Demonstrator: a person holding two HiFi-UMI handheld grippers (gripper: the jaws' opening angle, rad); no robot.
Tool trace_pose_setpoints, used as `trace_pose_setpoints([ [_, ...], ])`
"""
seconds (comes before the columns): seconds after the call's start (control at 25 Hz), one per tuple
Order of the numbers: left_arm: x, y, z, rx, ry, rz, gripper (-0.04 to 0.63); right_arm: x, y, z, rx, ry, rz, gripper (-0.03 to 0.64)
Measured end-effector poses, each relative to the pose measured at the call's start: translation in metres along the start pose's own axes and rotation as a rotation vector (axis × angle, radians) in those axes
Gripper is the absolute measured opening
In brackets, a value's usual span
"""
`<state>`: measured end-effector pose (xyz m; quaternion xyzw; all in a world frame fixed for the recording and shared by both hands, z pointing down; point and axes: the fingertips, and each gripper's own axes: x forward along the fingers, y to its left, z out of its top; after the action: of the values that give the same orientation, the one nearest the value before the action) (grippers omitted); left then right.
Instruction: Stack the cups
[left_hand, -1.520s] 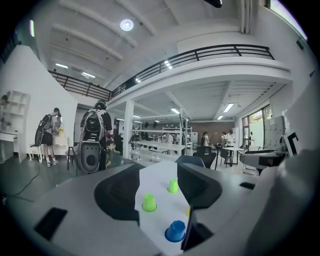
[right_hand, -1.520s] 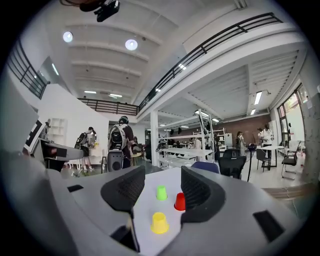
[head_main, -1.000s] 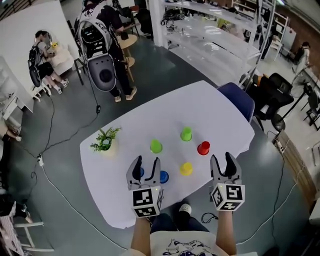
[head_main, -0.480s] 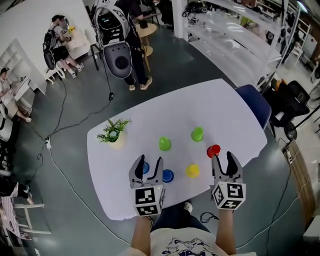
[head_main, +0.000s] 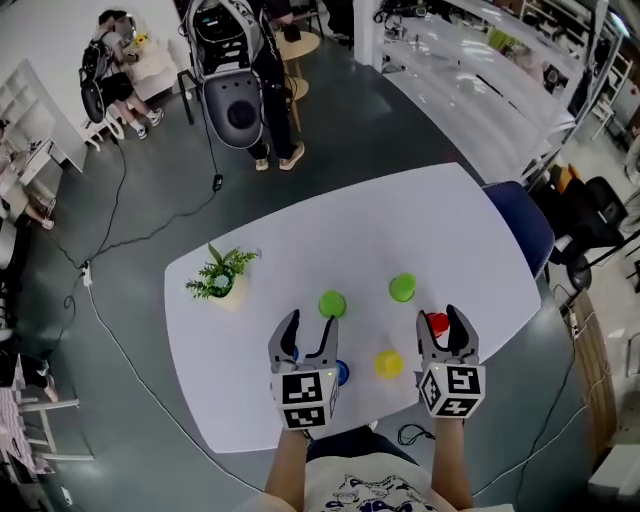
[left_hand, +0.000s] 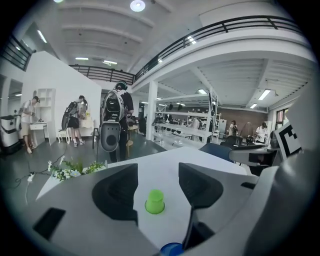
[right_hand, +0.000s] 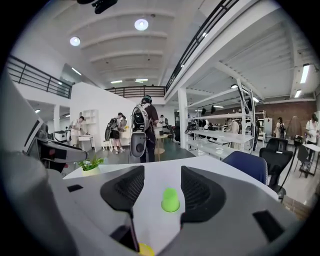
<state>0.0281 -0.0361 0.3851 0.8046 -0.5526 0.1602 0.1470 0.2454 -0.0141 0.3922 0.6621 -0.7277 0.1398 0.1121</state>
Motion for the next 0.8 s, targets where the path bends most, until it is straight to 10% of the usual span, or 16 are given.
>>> trace_pose_setpoints([
  [0.8,0.108,0.026,-0.066,-0.015,0.219,-0.077,0.268,0.133,-0.005,-0.065,-0.075,0.284,-0.002,0.256],
])
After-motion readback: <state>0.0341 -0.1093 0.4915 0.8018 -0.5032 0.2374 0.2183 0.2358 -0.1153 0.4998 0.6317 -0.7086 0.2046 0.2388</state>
